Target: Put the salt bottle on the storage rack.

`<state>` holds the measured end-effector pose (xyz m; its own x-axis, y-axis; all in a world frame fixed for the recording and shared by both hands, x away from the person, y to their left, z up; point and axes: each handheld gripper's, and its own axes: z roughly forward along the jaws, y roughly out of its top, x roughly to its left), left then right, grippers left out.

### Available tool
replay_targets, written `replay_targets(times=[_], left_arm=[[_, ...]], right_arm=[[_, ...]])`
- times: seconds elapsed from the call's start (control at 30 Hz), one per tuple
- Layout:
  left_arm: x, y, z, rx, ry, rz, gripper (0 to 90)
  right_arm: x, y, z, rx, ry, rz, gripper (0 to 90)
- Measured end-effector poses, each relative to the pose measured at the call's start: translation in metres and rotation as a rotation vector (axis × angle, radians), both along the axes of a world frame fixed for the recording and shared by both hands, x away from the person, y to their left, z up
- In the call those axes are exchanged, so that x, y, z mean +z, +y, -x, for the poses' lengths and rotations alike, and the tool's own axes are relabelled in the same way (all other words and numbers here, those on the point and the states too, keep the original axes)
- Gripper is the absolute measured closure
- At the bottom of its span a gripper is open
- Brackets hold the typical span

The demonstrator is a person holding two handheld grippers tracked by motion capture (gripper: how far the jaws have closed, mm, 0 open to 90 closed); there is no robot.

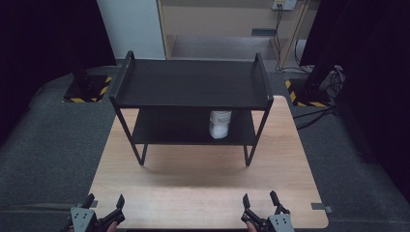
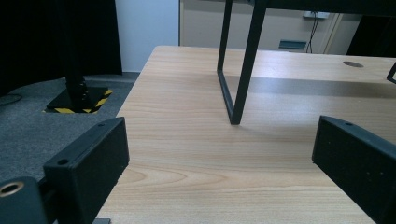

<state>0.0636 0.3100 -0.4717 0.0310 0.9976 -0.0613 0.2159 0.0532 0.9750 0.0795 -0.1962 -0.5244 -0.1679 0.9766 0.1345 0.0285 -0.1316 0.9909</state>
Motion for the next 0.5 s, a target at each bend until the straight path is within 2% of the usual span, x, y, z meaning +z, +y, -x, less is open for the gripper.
replay_targets(times=[0.5], left_arm=[[0.0002, 0.0003, 0.0028, -0.003, 0.005, 0.000, 2.7]], right_arm=[[-0.0006, -0.0039, -0.0003, 0.021, 0.015, -0.005, 8.0]])
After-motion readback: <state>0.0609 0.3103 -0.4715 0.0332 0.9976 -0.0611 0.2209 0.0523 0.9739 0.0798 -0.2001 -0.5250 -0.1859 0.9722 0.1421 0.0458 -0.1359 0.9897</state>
